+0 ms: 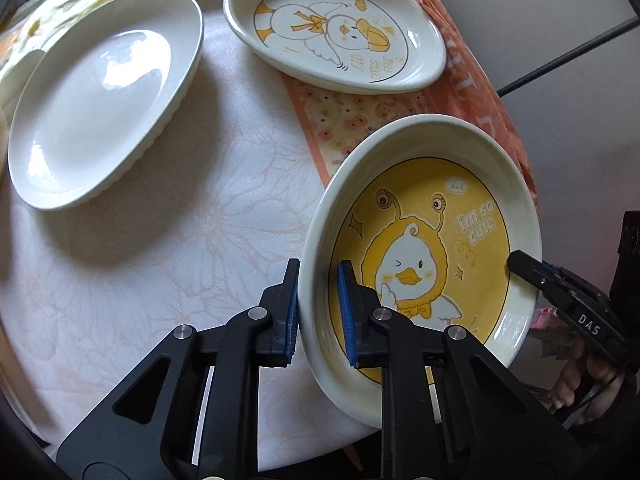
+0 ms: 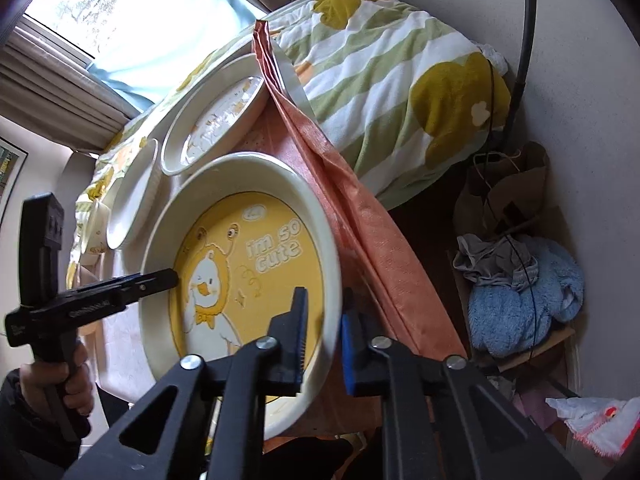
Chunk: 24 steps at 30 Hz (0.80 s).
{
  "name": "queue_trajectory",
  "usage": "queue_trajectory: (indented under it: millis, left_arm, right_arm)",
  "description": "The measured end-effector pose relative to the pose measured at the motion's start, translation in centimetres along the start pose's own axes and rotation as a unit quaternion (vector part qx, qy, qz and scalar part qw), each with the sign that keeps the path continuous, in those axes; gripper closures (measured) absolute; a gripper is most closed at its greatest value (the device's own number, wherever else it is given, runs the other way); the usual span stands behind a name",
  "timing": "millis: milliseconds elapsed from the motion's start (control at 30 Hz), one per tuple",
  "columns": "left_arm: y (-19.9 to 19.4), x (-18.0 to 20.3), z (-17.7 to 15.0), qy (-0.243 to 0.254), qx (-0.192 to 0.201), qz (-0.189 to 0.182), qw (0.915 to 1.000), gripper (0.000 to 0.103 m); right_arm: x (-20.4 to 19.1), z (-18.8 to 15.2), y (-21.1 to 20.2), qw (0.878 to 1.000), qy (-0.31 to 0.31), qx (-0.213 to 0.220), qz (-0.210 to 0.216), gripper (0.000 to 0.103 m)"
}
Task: Organize plates and bowls
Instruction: 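Grasp the rim of the large yellow duck plate with the right gripper, then carry the yellow duck plate beside the pink dish and release it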
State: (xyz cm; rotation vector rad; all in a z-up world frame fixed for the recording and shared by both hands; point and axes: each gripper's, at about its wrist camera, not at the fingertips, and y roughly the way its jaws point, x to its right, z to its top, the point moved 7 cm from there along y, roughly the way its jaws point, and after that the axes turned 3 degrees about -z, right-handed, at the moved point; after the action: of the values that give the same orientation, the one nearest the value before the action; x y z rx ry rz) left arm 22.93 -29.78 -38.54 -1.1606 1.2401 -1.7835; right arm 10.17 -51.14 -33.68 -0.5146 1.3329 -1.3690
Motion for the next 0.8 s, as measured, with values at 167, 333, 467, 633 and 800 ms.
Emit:
queue_trajectory:
  millis: [167,333,467,633,800]
  left_arm:
    - [-0.3,-0.3,0.0,0.005,0.001,0.02,0.9998,0.087]
    - [-0.8,1.4,-0.3,0.013,0.004,0.034,0.9993,0.087]
    - [-1.4,2.0,-0.2,0.008,0.007,0.043,0.999,0.087]
    - [-2.9,1.6,0.0,-0.015,0.019,0.048,0.9986,0.087]
    - [-5.6,0.4,-0.7,-0.039,0.041,0.046,0.9973,0.087]
  right_arm:
    - [0.0,-0.1,0.3,1.0,-0.009,-0.007,0.003,0.094]
    - [0.0,0.2,0.4,1.0,-0.015,-0.015,0.001,0.092]
    - [-0.4,0.4,0.4,0.999,-0.025,-0.021,-0.006,0.091]
    - [-1.7,1.0,0.3,0.999,-0.044,-0.025,-0.004,0.091]
    - [-4.5,1.5,0.0,0.997,-0.077,-0.023,-0.002,0.091]
